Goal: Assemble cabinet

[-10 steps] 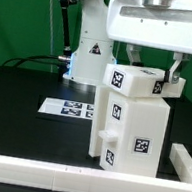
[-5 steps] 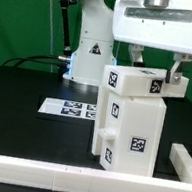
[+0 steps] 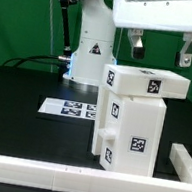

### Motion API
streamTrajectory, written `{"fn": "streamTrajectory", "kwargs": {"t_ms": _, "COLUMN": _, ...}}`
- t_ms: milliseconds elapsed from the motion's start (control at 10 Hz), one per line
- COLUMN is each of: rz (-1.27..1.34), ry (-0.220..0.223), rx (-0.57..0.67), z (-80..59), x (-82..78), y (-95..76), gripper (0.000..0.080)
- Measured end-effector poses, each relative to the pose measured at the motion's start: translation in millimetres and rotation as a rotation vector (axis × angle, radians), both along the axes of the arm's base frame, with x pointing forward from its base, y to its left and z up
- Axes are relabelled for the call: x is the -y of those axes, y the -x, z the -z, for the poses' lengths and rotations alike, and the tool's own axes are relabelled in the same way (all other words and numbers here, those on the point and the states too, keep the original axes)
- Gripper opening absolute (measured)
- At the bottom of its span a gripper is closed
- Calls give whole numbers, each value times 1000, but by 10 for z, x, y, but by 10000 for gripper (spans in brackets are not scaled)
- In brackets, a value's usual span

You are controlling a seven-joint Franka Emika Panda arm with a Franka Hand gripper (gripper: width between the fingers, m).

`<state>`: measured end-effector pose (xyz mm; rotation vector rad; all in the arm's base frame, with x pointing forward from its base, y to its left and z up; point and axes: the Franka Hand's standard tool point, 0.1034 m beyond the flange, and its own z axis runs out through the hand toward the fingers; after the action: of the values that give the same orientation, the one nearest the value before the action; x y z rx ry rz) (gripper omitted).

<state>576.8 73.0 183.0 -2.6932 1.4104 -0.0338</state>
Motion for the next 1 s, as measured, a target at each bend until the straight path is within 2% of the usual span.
{"fn": "streamTrajectory", "kwargs": {"t_ms": 200, "rz": -7, "ry": 1, "rx": -1, "z": 6, "x": -5, "y": 2, "gripper": 796}}
{"fn": "streamTrajectory", "kwargs": {"t_ms": 400, "rz": -284, "ry": 41, "rx": 18, "z": 21, "x": -23, "y": -28, "gripper": 796}}
{"fn": "streamTrajectory", "kwargs": {"t_ms": 800, "rz": -742, "ry": 61, "rx": 38, "z": -7, "x": -104, "y": -66, "gripper": 796}}
{"fn": "streamTrajectory", "kwargs": {"t_ms": 1000, "rz": -851, "ry": 69, "rx": 45, "z": -13, "x": -120, "y": -73, "gripper": 796}}
